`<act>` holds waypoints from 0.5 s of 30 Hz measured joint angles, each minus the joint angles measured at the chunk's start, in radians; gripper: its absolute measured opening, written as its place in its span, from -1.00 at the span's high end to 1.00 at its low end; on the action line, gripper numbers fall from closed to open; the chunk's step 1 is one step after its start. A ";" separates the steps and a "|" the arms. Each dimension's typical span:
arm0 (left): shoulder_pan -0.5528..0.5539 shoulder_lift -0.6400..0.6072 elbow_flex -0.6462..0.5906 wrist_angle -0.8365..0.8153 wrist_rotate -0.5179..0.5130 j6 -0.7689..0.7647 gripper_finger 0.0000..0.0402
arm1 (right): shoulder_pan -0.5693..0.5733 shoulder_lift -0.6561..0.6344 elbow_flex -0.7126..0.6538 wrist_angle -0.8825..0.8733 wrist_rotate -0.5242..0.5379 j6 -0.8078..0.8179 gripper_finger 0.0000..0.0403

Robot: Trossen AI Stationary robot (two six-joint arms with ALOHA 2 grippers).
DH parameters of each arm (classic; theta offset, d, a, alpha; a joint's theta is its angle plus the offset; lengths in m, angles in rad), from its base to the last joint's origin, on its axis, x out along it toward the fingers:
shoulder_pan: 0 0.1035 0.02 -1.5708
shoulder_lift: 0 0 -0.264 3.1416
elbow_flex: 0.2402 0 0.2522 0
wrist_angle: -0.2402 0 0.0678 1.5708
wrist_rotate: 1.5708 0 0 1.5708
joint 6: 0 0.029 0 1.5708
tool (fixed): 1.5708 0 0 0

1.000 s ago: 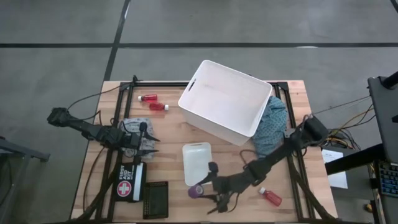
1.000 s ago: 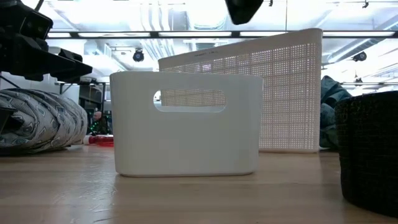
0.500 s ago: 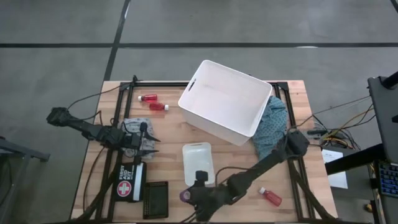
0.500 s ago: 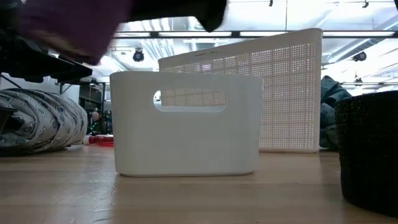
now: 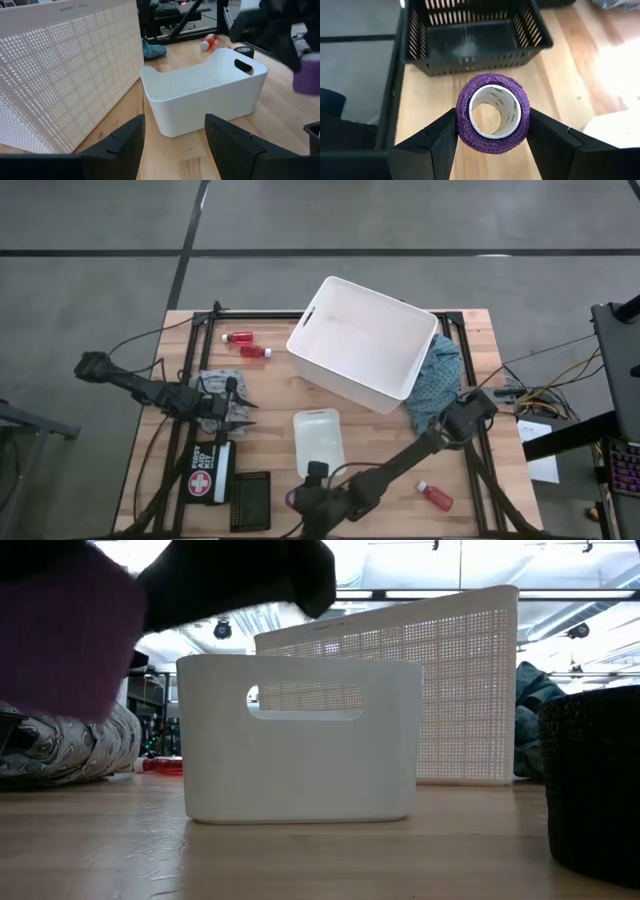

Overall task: Pick & Place Medicine items
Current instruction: Put the violet bandage into the black bin

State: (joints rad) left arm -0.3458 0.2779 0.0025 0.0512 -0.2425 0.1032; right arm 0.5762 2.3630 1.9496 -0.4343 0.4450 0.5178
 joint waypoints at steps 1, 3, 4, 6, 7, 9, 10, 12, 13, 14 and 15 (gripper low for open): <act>0.000 0.005 0.000 0.003 0.000 0.000 -0.04 | 0.000 0.013 0.017 -0.022 0.000 -0.001 -0.04; 0.000 0.009 0.000 -0.001 0.000 0.000 -0.04 | 0.000 0.035 0.048 -0.039 -0.001 -0.001 -0.04; 0.000 0.009 0.000 0.002 0.000 -0.001 -0.04 | 0.000 0.043 0.057 -0.040 -0.002 0.000 -0.04; 0.000 0.013 0.000 -0.001 0.001 -0.002 -0.04 | 0.000 0.055 0.072 -0.038 -0.005 0.000 -0.04; 0.000 0.014 0.000 0.001 0.000 -0.002 -0.04 | 0.000 0.061 0.076 -0.038 -0.006 0.000 -0.04; 0.000 0.020 0.000 0.000 0.000 -0.002 -0.04 | 0.000 0.073 0.076 -0.043 -0.007 -0.001 -0.04; 0.000 0.020 0.000 -0.001 0.000 -0.002 -0.04 | -0.001 0.077 0.075 -0.043 -0.009 0.000 -0.04; 0.000 0.019 0.000 0.000 0.000 -0.002 -0.04 | -0.001 0.081 0.071 -0.045 -0.010 0.000 -0.04; 0.000 0.019 0.000 0.000 0.000 -0.002 -0.04 | -0.001 0.083 0.071 -0.043 -0.012 -0.001 -0.04; 0.000 0.019 0.000 0.000 0.000 -0.002 -0.04 | -0.001 0.084 0.071 -0.041 -0.019 -0.001 -0.04; 0.000 0.020 0.000 0.000 0.000 -0.002 -0.04 | -0.002 0.085 0.071 -0.040 -0.029 -0.001 -0.04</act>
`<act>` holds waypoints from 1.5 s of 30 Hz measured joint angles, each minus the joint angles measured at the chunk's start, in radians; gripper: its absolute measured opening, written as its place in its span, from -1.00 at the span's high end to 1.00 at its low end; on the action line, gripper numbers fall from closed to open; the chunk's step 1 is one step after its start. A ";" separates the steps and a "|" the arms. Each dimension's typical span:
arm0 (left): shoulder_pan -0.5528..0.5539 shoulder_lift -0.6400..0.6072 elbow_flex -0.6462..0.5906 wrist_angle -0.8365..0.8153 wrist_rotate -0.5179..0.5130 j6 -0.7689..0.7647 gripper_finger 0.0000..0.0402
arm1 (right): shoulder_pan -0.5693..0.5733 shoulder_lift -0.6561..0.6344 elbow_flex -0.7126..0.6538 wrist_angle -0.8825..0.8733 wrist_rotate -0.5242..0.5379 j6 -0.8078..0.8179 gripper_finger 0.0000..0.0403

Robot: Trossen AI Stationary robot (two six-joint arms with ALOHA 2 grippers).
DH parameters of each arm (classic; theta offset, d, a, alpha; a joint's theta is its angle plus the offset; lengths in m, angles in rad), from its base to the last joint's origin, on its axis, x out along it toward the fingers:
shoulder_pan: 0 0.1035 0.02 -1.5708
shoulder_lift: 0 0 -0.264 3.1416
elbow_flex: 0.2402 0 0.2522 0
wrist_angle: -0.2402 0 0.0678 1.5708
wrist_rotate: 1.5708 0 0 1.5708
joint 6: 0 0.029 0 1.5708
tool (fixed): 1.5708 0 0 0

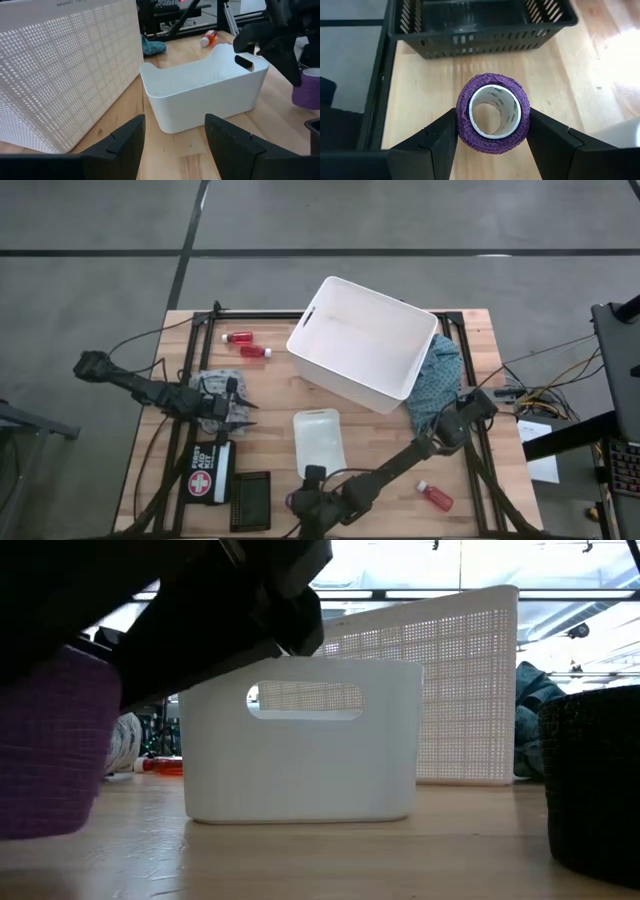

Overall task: Pick & Place Medicine items
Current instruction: Put the violet bandage into the black bin

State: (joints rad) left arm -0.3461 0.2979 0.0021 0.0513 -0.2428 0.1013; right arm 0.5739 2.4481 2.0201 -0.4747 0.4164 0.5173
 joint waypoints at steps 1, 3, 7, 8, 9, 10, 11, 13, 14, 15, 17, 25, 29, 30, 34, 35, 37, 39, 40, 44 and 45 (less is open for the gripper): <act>0.000 0.002 0.000 -0.001 0.000 0.000 -0.04 | 0.000 0.002 0.000 -0.001 -0.006 -0.002 -0.04; 0.000 0.000 0.000 0.000 0.000 0.000 -0.04 | -0.002 0.005 0.000 -0.001 -0.016 -0.004 -0.04; 0.000 0.001 0.000 0.000 0.000 0.000 -0.04 | -0.007 0.004 0.001 0.001 -0.017 0.044 -0.05; 0.000 0.001 0.000 0.000 0.000 0.000 -0.04 | -0.009 0.004 0.003 0.002 -0.017 0.063 -0.07; 0.000 0.001 0.000 0.000 0.000 0.000 -0.04 | -0.011 0.003 0.003 0.002 -0.018 0.077 -0.08; 0.000 0.000 0.000 0.000 0.000 0.001 -0.04 | -0.013 0.003 0.003 0.002 -0.018 0.086 -0.11; 0.000 0.001 0.000 0.000 0.000 0.001 -0.04 | -0.014 0.003 0.003 0.002 -0.020 0.089 -0.14; 0.000 0.000 0.000 0.000 0.000 0.001 -0.04 | -0.014 0.003 0.002 0.003 -0.025 0.089 -0.20; 0.000 0.000 0.000 0.000 0.000 0.001 -0.04 | -0.014 0.002 0.001 0.003 -0.027 0.089 -0.23; 0.000 0.001 0.000 0.000 0.000 0.003 -0.04 | -0.014 0.002 0.001 0.003 -0.027 0.089 -0.26; 0.000 0.000 0.000 0.000 0.000 0.003 -0.04 | -0.014 0.002 0.000 0.003 -0.027 0.089 -0.30; 0.000 0.001 0.000 0.000 0.000 0.003 -0.04 | -0.014 0.002 0.006 -0.002 -0.019 0.086 -0.36; 0.000 0.001 0.000 0.000 0.000 0.002 -0.04 | 0.000 0.002 0.038 -0.045 0.055 0.084 -0.34; 0.000 0.001 0.000 0.000 0.000 0.002 -0.04 | 0.005 0.001 0.051 -0.051 0.081 0.097 -0.34; 0.000 0.001 0.000 0.000 0.000 0.002 -0.04 | 0.023 -0.026 0.094 -0.060 0.150 0.024 -0.34; 0.000 0.001 0.000 0.000 0.000 0.002 -0.04 | 0.026 -0.033 0.102 -0.063 0.165 0.017 -0.34; 0.000 0.000 0.000 0.000 0.000 0.002 -0.04 | 0.031 -0.039 0.114 -0.073 0.187 0.006 -0.36; 0.000 0.000 0.000 0.000 0.000 0.002 -0.04 | 0.035 -0.046 0.116 -0.078 0.192 -0.028 -0.38; 0.000 0.001 0.000 0.000 0.000 0.002 -0.04 | 0.037 -0.051 0.116 -0.078 0.193 -0.047 -0.38; 0.000 0.001 0.000 0.000 0.000 0.002 -0.04 | 0.055 -0.073 0.110 -0.073 0.217 -0.097 -0.37; 0.000 0.001 0.000 0.000 0.000 0.001 -0.04 | 0.059 -0.074 0.108 -0.073 0.228 -0.112 -0.37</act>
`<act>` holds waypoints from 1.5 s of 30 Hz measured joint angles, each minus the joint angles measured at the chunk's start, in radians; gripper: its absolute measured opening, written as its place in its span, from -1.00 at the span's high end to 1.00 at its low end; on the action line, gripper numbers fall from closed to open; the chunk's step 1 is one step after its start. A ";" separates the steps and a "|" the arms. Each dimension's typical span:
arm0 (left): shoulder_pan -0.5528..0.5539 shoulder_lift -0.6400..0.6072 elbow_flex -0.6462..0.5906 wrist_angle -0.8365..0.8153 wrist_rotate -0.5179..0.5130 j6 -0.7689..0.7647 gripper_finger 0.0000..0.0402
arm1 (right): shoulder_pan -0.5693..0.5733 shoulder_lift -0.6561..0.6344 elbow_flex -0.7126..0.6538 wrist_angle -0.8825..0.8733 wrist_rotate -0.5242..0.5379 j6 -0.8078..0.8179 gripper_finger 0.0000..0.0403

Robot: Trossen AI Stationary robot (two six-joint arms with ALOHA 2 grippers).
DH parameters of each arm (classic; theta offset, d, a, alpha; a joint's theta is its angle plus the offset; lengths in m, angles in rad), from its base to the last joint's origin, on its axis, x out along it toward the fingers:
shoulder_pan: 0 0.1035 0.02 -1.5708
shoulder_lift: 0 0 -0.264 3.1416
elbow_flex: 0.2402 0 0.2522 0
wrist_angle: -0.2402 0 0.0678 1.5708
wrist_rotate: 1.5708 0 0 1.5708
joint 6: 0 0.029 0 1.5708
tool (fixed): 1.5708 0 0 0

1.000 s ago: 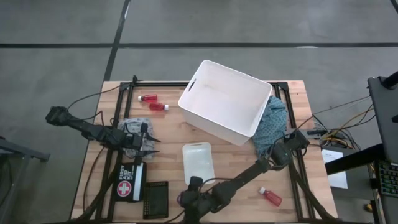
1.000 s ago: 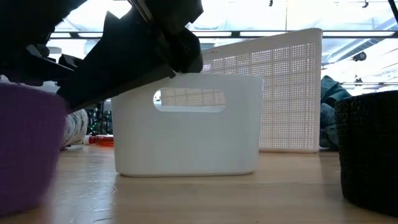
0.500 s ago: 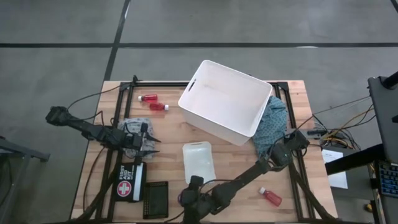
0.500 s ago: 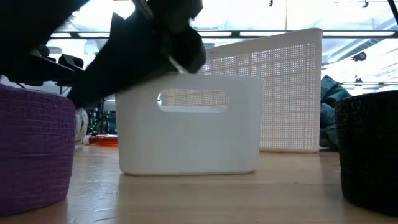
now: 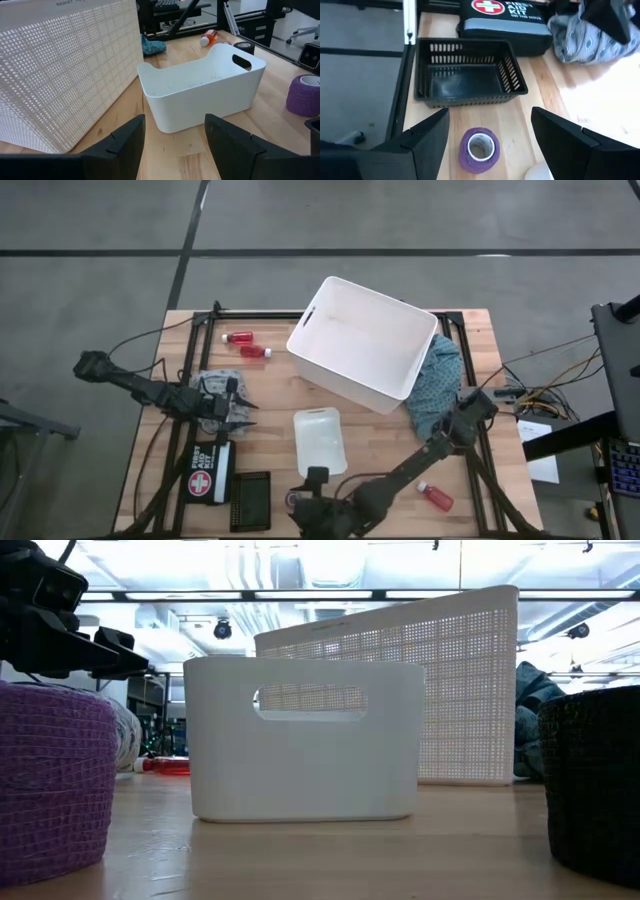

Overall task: Pick & Place Medicine items
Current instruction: Put the violet bandage into the black bin

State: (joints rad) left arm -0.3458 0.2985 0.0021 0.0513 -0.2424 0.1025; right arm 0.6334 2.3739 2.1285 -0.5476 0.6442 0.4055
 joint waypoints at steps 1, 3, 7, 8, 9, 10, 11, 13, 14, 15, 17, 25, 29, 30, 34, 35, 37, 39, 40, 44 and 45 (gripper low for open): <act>0.000 0.000 0.000 0.000 0.000 -0.001 -0.04 | 0.007 -0.001 -0.001 -0.001 0.011 -0.015 -0.36; 0.000 0.000 0.000 0.000 0.000 -0.001 -0.04 | 0.016 -0.004 -0.003 -0.003 0.011 -0.035 -0.35; 0.000 0.000 0.000 0.000 0.000 -0.001 -0.04 | 0.029 -0.025 -0.003 0.075 -0.020 -0.121 -0.34; 0.000 0.000 0.000 0.000 0.000 -0.001 -0.04 | 0.030 -0.031 -0.003 0.108 -0.049 -0.152 -0.34; 0.000 0.000 0.000 0.000 0.000 -0.001 -0.04 | 0.030 -0.035 -0.003 0.140 -0.086 -0.181 -0.34; 0.000 0.000 0.000 0.000 0.000 -0.001 -0.04 | 0.030 -0.038 -0.002 0.171 -0.126 -0.210 -0.34; 0.000 0.000 0.000 0.000 0.000 -0.001 -0.04 | 0.030 -0.042 -0.002 0.184 -0.163 -0.240 -0.34; 0.000 0.000 0.000 0.000 0.000 -0.001 -0.04 | 0.026 -0.045 -0.002 0.196 -0.223 -0.275 -0.34; 0.000 0.000 0.000 0.000 0.000 -0.001 -0.04 | 0.023 -0.048 -0.002 0.194 -0.234 -0.284 -0.34; 0.000 0.000 0.000 0.001 0.000 -0.001 -0.04 | 0.018 -0.049 -0.002 0.192 -0.237 -0.294 -0.34; 0.000 0.000 0.000 0.000 0.000 -0.001 -0.04 | 0.004 -0.051 -0.002 0.194 -0.242 -0.305 -0.34; 0.000 0.000 0.000 0.000 0.000 0.000 -0.04 | -0.028 -0.051 -0.007 0.234 -0.342 -0.357 -0.34; 0.000 0.000 0.000 0.000 0.000 0.001 -0.04 | -0.051 -0.051 -0.069 0.418 -0.328 -0.383 -0.34; 0.000 0.000 0.000 0.000 0.000 0.001 -0.04 | -0.058 -0.051 -0.099 0.488 -0.315 -0.383 -0.34; 0.000 0.000 0.000 0.000 0.000 0.001 -0.04 | -0.079 -0.051 -0.235 0.794 -0.272 -0.436 -0.34; 0.000 0.000 0.000 0.000 0.000 0.001 -0.04 | -0.081 -0.057 -0.269 0.849 -0.271 -0.462 -0.34; 0.000 0.000 0.000 0.000 0.000 0.001 -0.04 | -0.087 -0.080 -0.334 0.901 -0.276 -0.489 -0.34; 0.000 0.000 0.000 0.000 0.000 0.001 -0.04 | -0.090 -0.129 -0.404 0.903 -0.278 -0.482 -0.34; 0.000 0.001 0.000 0.001 0.000 0.001 -0.04 | -0.092 -0.160 -0.438 0.905 -0.279 -0.470 -0.34; 0.000 0.000 0.000 0.000 0.000 0.001 -0.04 | -0.095 -0.316 -0.614 0.927 -0.275 -0.454 -0.34; 0.000 0.000 0.000 0.000 0.000 0.001 -0.04 | -0.096 -0.358 -0.669 0.946 -0.275 -0.450 -0.34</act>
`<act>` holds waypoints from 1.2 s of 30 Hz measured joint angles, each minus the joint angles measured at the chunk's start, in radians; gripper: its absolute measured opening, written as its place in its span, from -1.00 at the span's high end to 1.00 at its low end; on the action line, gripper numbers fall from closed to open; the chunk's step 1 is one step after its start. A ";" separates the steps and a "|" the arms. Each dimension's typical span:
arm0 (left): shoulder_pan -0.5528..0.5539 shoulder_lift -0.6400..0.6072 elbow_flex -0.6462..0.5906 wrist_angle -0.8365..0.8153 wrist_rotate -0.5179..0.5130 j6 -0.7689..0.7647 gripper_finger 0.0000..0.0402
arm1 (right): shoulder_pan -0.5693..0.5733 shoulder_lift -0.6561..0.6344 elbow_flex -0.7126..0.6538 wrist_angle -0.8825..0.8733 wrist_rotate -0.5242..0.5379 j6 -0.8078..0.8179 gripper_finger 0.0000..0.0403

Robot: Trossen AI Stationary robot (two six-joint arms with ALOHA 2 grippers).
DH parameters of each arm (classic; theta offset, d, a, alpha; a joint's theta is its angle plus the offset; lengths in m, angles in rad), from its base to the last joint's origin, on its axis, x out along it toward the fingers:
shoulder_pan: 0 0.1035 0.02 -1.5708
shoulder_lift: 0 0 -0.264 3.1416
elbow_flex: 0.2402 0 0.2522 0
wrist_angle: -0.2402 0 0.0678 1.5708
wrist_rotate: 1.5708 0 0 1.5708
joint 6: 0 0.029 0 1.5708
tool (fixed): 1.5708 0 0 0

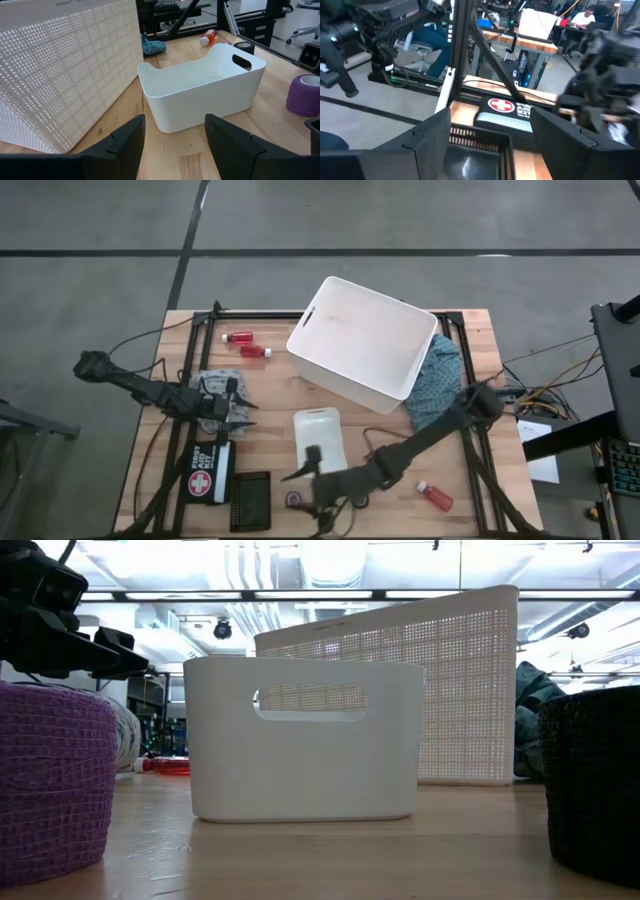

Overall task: Pick & Place Medicine items
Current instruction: Put the violet bandage into the black bin

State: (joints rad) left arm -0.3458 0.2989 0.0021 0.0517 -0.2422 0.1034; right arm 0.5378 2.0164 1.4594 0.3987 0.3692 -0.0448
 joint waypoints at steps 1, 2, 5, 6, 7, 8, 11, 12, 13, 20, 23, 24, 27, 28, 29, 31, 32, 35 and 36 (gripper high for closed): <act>0.000 0.000 0.000 0.000 0.000 0.000 -0.04 | -0.003 -0.039 -0.059 0.031 0.000 0.005 -0.34; 0.000 0.000 0.000 0.000 0.000 0.000 -0.04 | -0.006 -0.077 -0.120 0.067 -0.001 0.009 -0.34; 0.000 0.000 0.000 0.000 0.000 0.000 -0.04 | -0.022 -0.174 -0.308 0.220 -0.004 0.021 -0.34; 0.000 0.000 0.000 0.000 0.000 0.000 -0.04 | -0.028 -0.206 -0.370 0.270 -0.004 0.031 -0.34; 0.000 0.000 0.000 0.000 0.000 0.000 -0.04 | -0.034 -0.232 -0.433 0.314 -0.003 0.037 -0.34; 0.000 0.000 0.000 0.000 0.000 0.000 -0.04 | -0.039 -0.258 -0.489 0.348 -0.002 0.041 -0.34; 0.000 0.000 0.000 0.000 0.000 -0.001 -0.04 | -0.043 -0.333 -0.640 0.398 0.000 0.042 -0.34; 0.000 0.000 0.000 0.000 0.000 -0.002 -0.04 | -0.042 -0.359 -0.682 0.398 -0.001 0.041 -0.34; 0.000 0.000 0.000 0.000 0.000 -0.002 -0.04 | -0.040 -0.382 -0.718 0.399 -0.002 0.041 -0.34; 0.000 -0.001 0.000 0.000 0.000 -0.002 -0.04 | -0.042 -0.499 -0.857 0.403 -0.002 0.067 -0.34; 0.000 0.000 0.000 0.000 0.000 -0.002 -0.04 | -0.040 -0.510 -0.863 0.404 -0.003 0.068 -0.34; 0.000 0.000 0.000 0.000 0.000 -0.002 -0.04 | -0.041 -0.510 -0.863 0.403 -0.003 0.052 -0.34; 0.000 0.000 0.000 0.000 0.000 -0.002 -0.04 | -0.042 -0.511 -0.861 0.401 -0.002 -0.010 -0.34; 0.000 0.000 0.000 0.000 0.000 -0.002 -0.04 | -0.042 -0.511 -0.860 0.401 -0.002 -0.023 -0.34; 0.000 0.000 0.000 0.000 0.000 -0.002 -0.04 | -0.042 -0.510 -0.860 0.401 -0.003 -0.032 -0.34; 0.000 0.000 0.000 0.000 0.000 -0.001 -0.04 | -0.041 -0.510 -0.860 0.400 -0.003 -0.032 -0.34; 0.000 0.000 0.000 0.000 0.000 -0.001 -0.04 | -0.041 -0.510 -0.860 0.400 -0.003 -0.024 -0.34; 0.000 0.000 0.000 0.000 0.000 -0.001 -0.04 | -0.041 -0.510 -0.860 0.399 -0.003 -0.006 -0.34; 0.000 0.000 0.000 0.000 0.000 0.000 -0.04 | -0.041 -0.510 -0.860 0.399 -0.003 -0.006 -0.34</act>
State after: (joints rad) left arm -0.3458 0.2985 0.0022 0.0514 -0.2424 0.1030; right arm 0.4969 1.5066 0.5991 0.7975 0.3664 -0.0513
